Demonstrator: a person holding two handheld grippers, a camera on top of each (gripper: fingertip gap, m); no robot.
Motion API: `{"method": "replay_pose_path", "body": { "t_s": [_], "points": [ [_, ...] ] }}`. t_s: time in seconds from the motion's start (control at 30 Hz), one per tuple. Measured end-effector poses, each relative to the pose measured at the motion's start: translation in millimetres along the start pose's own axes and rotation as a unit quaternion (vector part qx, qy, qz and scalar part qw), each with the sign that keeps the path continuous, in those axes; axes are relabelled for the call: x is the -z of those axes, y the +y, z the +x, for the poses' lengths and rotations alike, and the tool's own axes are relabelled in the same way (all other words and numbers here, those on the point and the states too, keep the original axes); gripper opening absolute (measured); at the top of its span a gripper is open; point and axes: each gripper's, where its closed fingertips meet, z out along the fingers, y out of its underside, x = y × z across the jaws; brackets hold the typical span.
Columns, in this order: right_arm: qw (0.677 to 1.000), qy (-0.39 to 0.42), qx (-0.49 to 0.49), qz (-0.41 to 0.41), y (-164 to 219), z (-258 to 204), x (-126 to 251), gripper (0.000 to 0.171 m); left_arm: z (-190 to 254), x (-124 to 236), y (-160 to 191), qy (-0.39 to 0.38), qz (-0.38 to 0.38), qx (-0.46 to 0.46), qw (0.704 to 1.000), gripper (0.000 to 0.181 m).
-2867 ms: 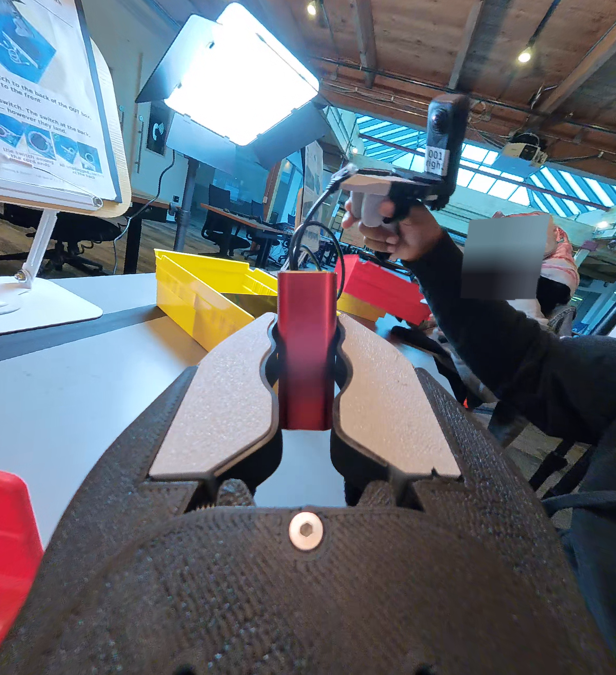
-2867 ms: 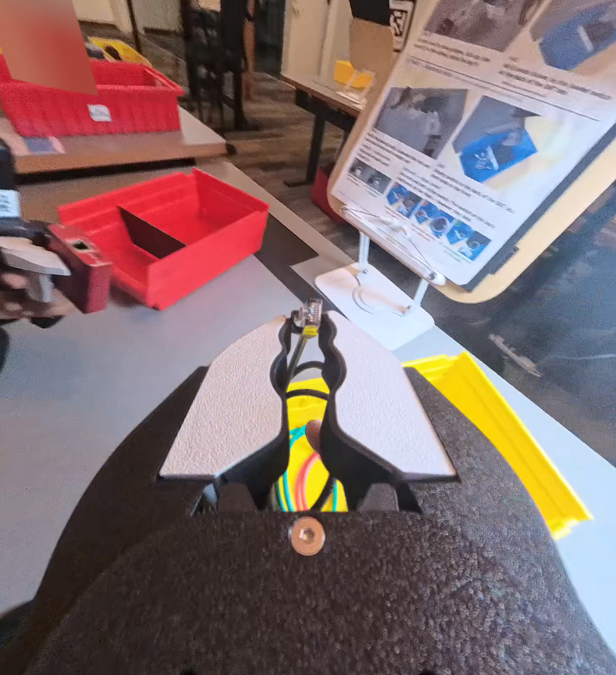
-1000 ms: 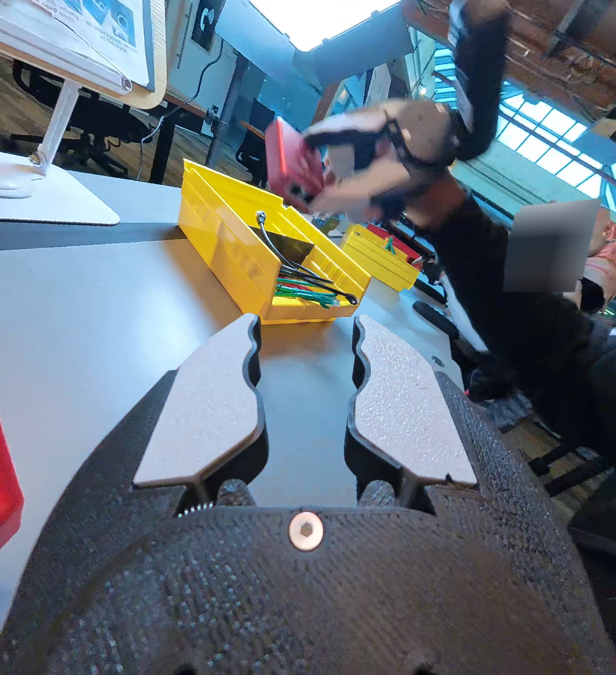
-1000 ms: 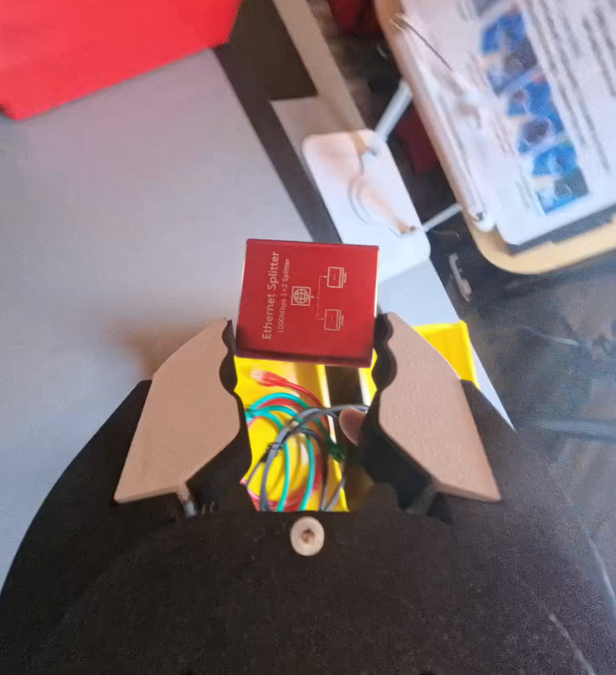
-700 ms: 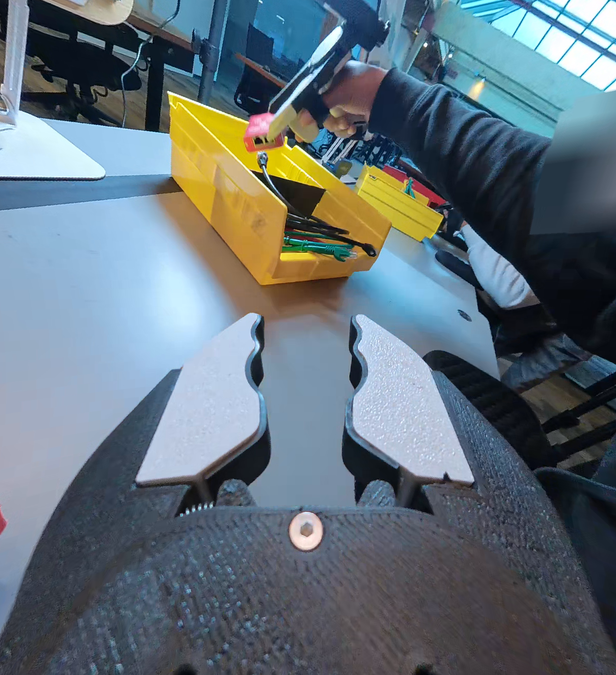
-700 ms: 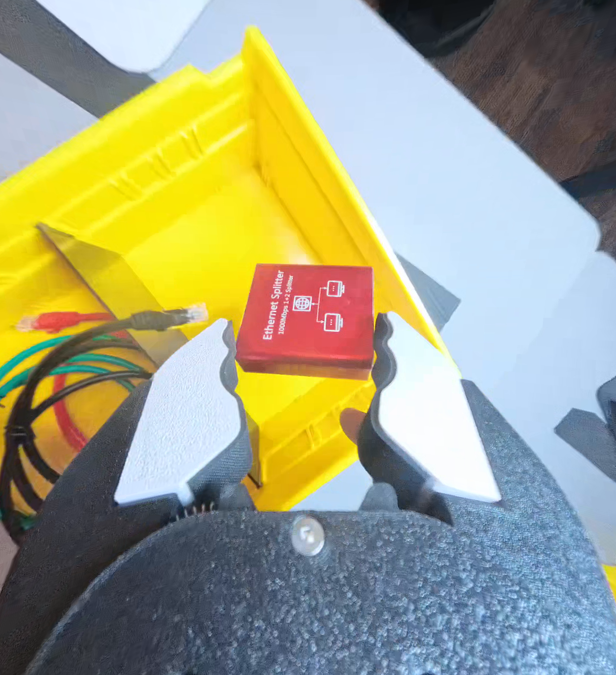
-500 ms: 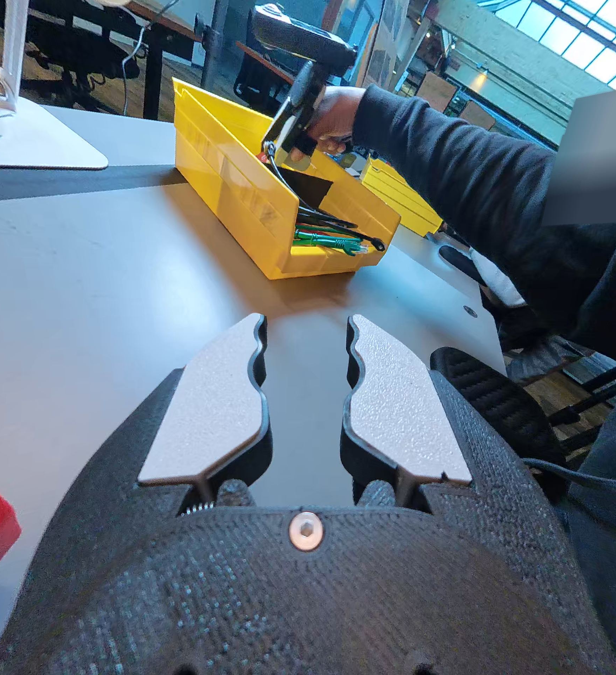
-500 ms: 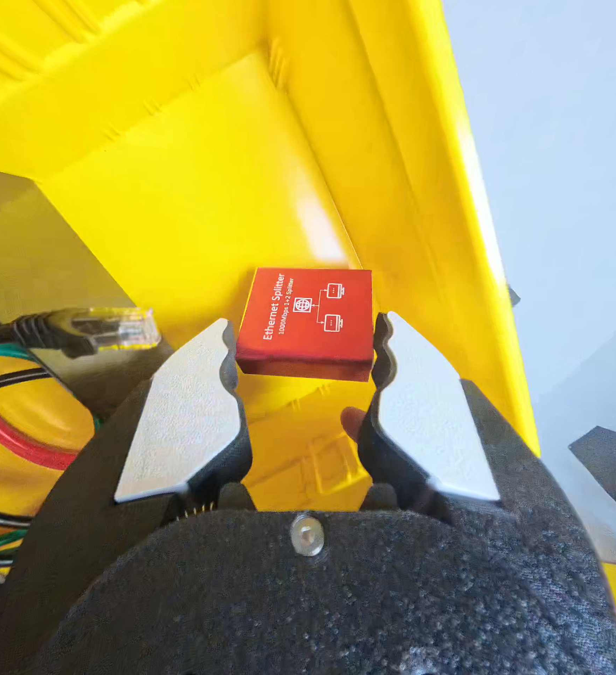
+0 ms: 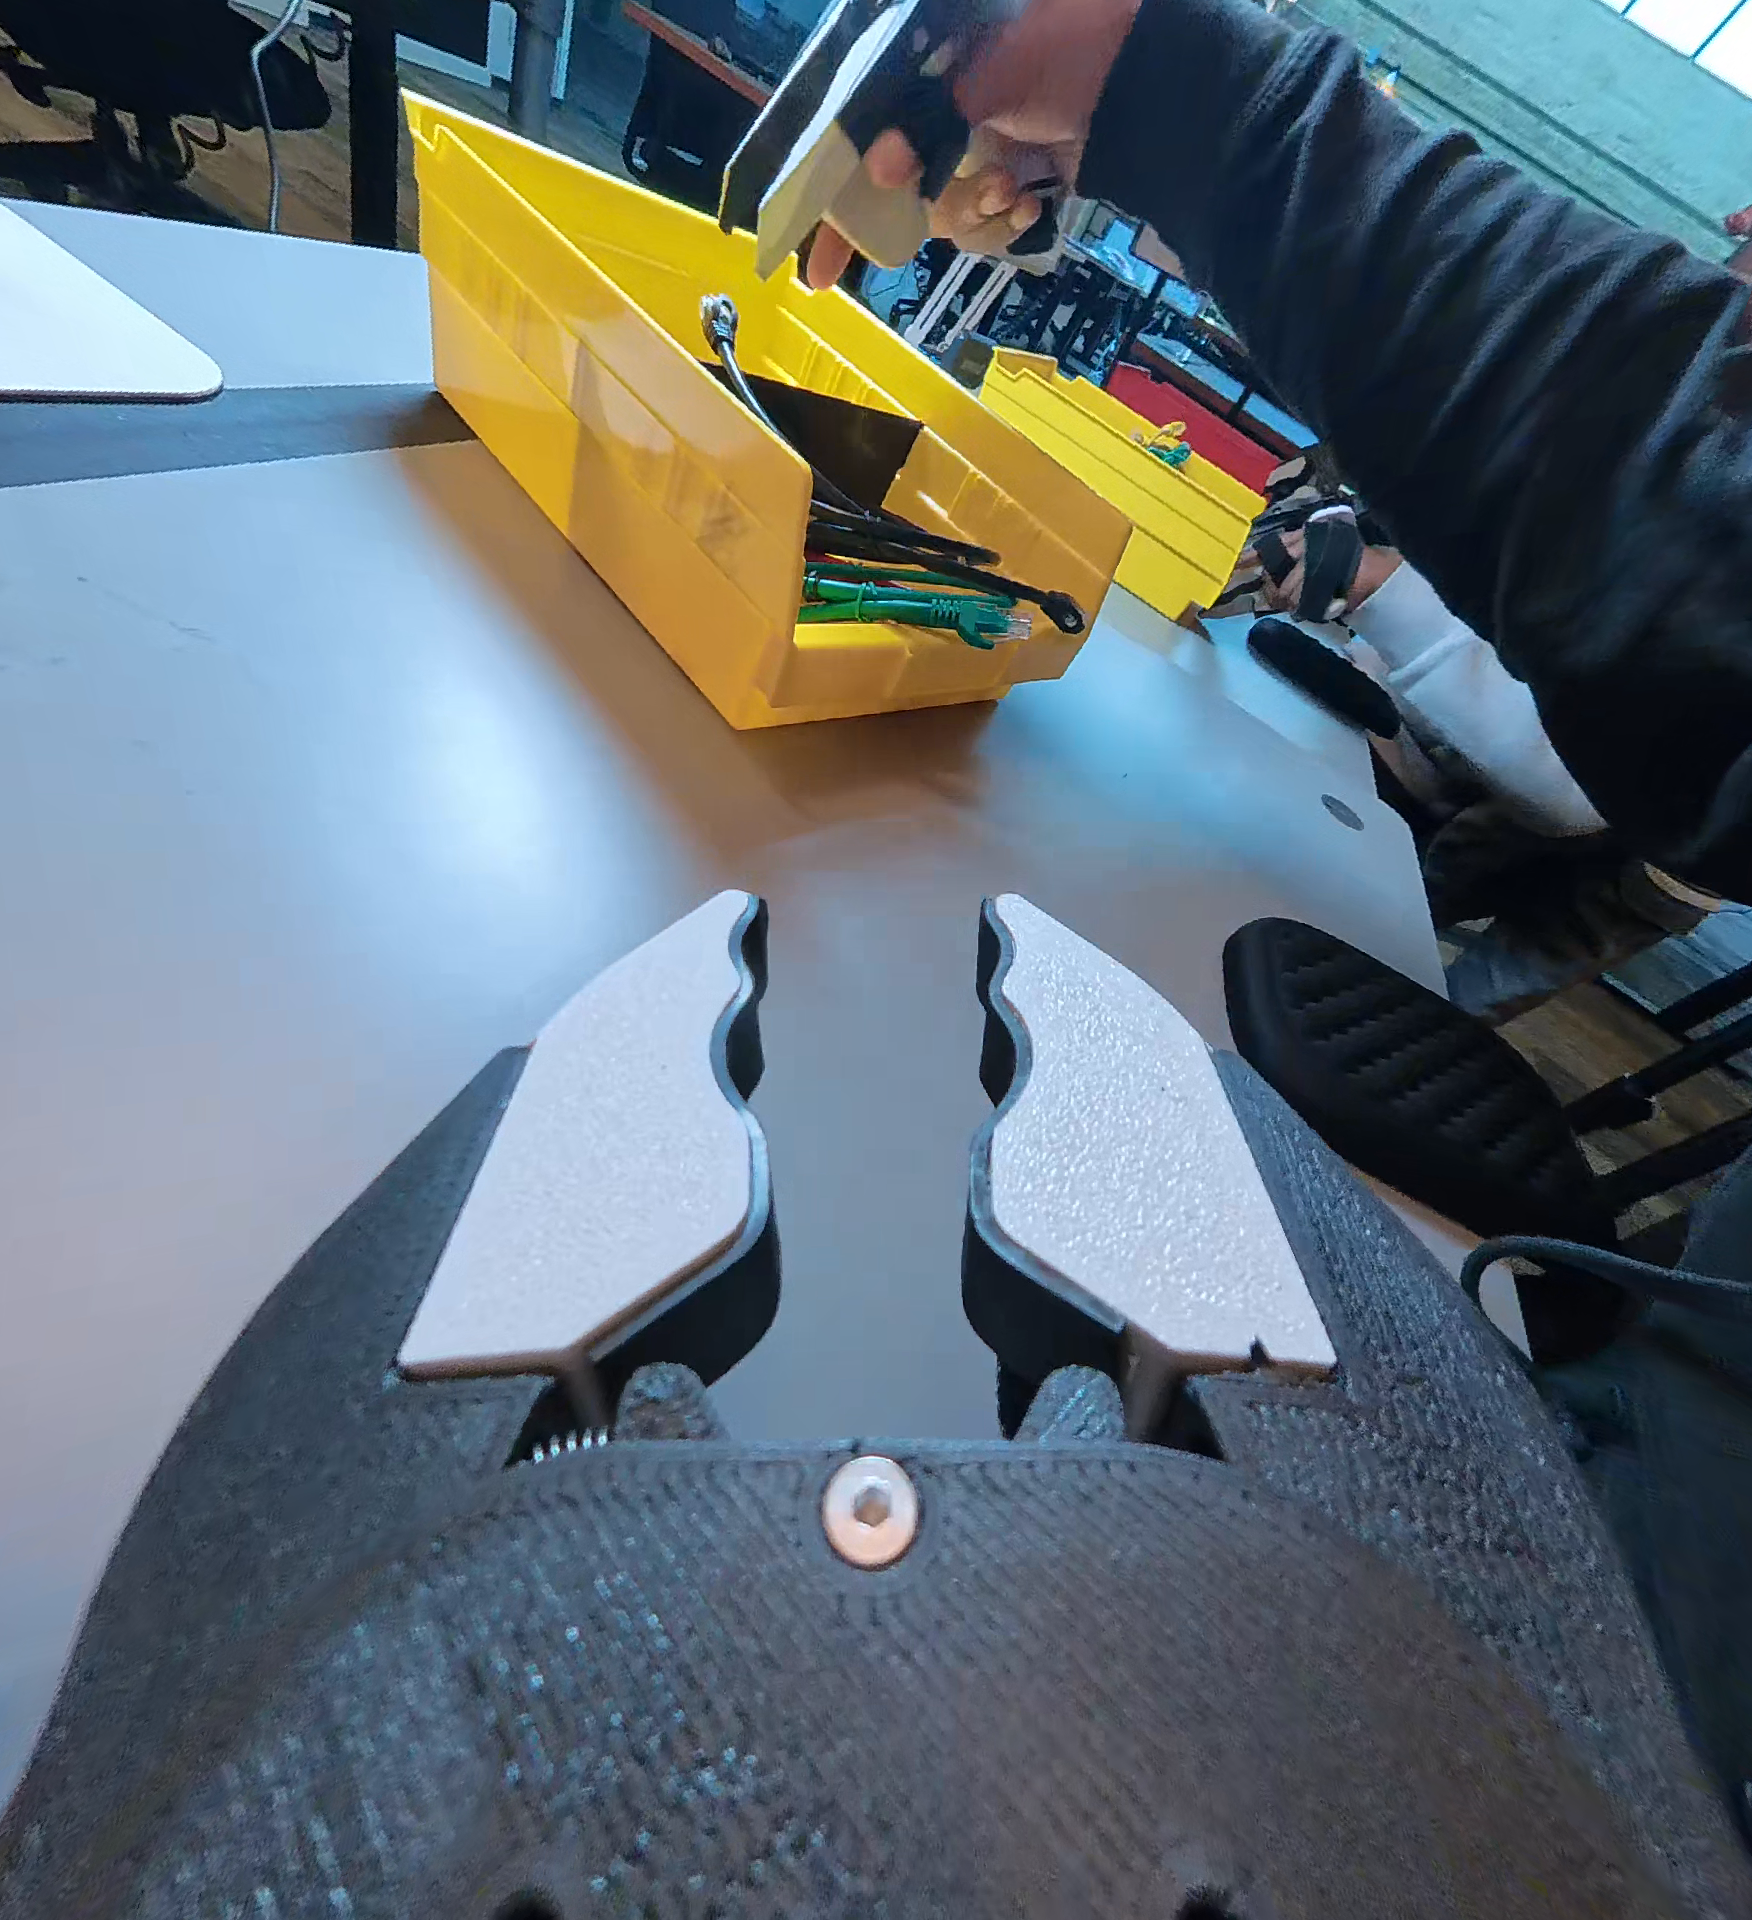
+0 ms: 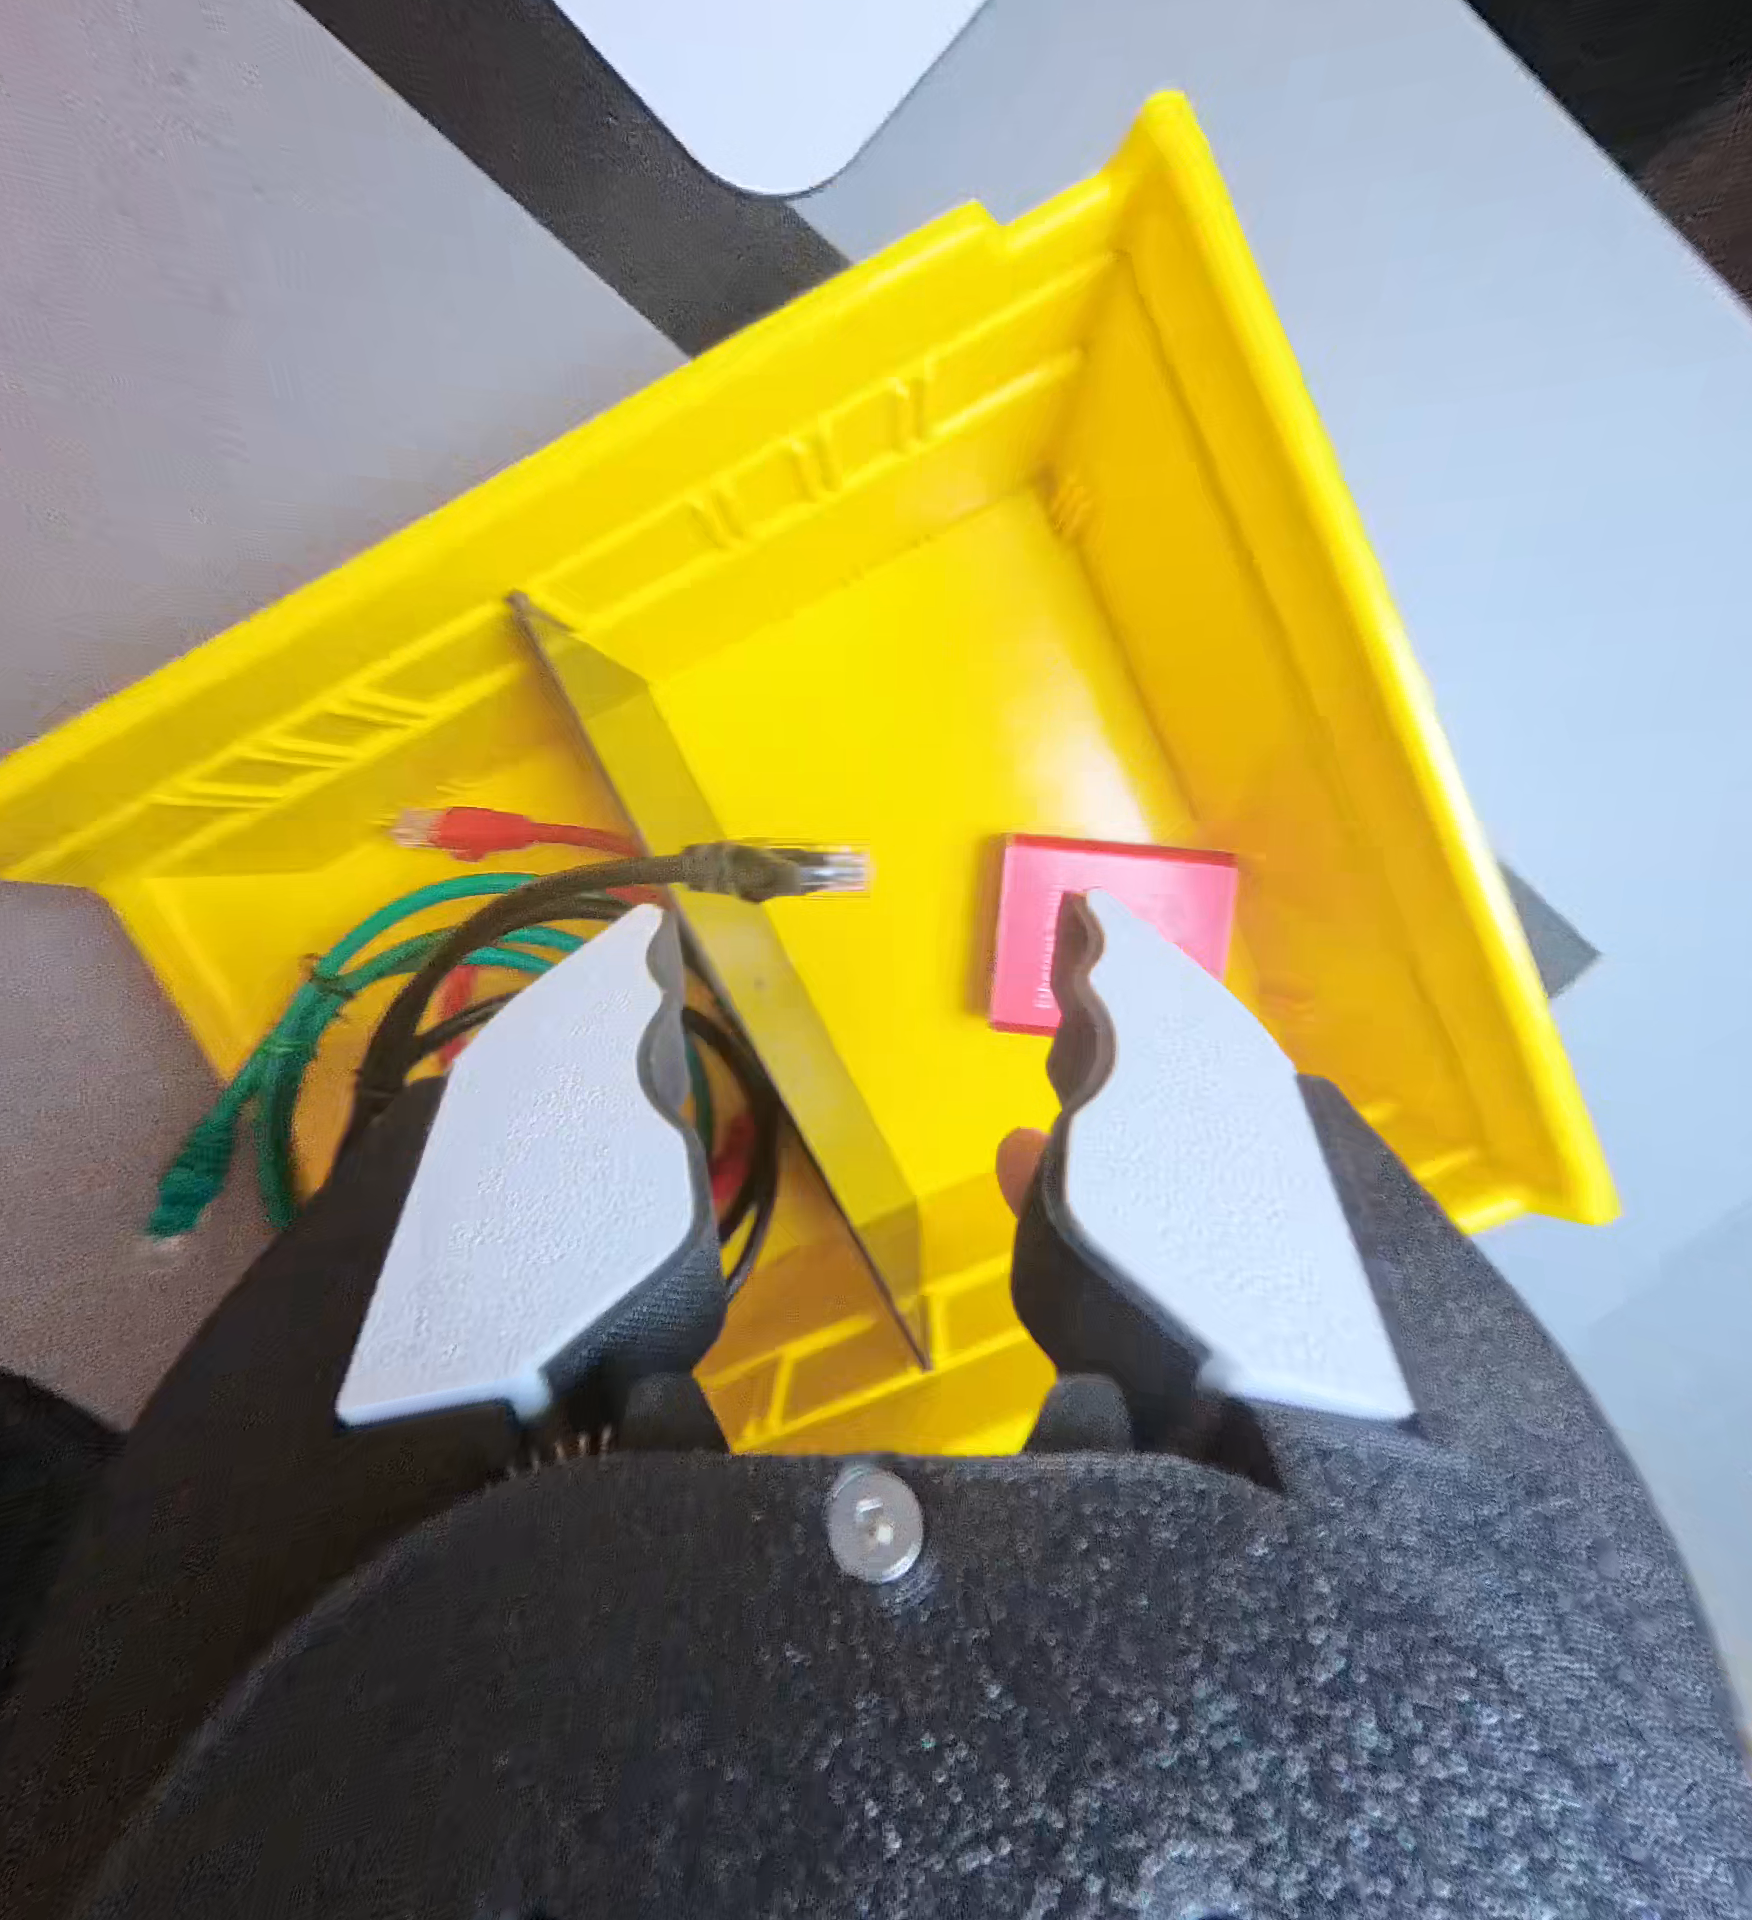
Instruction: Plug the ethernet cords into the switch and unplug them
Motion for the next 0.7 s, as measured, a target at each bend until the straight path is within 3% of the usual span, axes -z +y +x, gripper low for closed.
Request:
{"method": "replay_pose_path", "body": {
  "t_s": [0.17,0.2,0.27,0.43,0.5,0.6,0.67,0.7],
  "points": [
    [0.995,-0.08,-0.053,-0.02,10.0,-69.0,-20.1,0.068,6.7,1.5,-3.5,0.003,0.003,-0.007,1.0,0.038],
    [0.996,-0.069,-0.052,-0.029,12.8,-76.3,-27.5,0.068,6.8,1.9,-4.0,0.001,0.003,-0.009,1.0,0.038],
    [0.999,0.019,-0.027,-0.025,10.8,-68.4,-36.7,0.047,5.3,2.2,-3.5,-0.004,0.003,-0.011,1.0,0.037],
    [0.994,0.105,0.019,-0.019,9.3,-71.9,-34.7,0.037,3.9,2.1,-1.0,-0.001,0.0,0.001,1.0,0.035],
    [0.989,0.142,0.034,-0.008,8.7,-76.1,-31.2,0.037,3.3,2.8,-2.1,-0.003,0.0,-0.004,1.0,0.034],
    [0.99,0.136,0.043,-0.005,13.3,-95.5,-32.6,0.046,2.1,3.2,-2.1,-0.005,-0.001,-0.005,1.0,0.034],
    [0.989,0.133,0.057,-0.009,16.8,-100.3,-40.9,0.032,1.9,2.9,-2.3,-0.002,0.0,-0.002,1.0,0.034],
    [0.988,0.135,0.079,-0.003,15.0,-101.5,-44.1,0.011,1.5,2.4,-1.6,-0.002,-0.002,-0.001,1.0,0.034]
  ]
}}
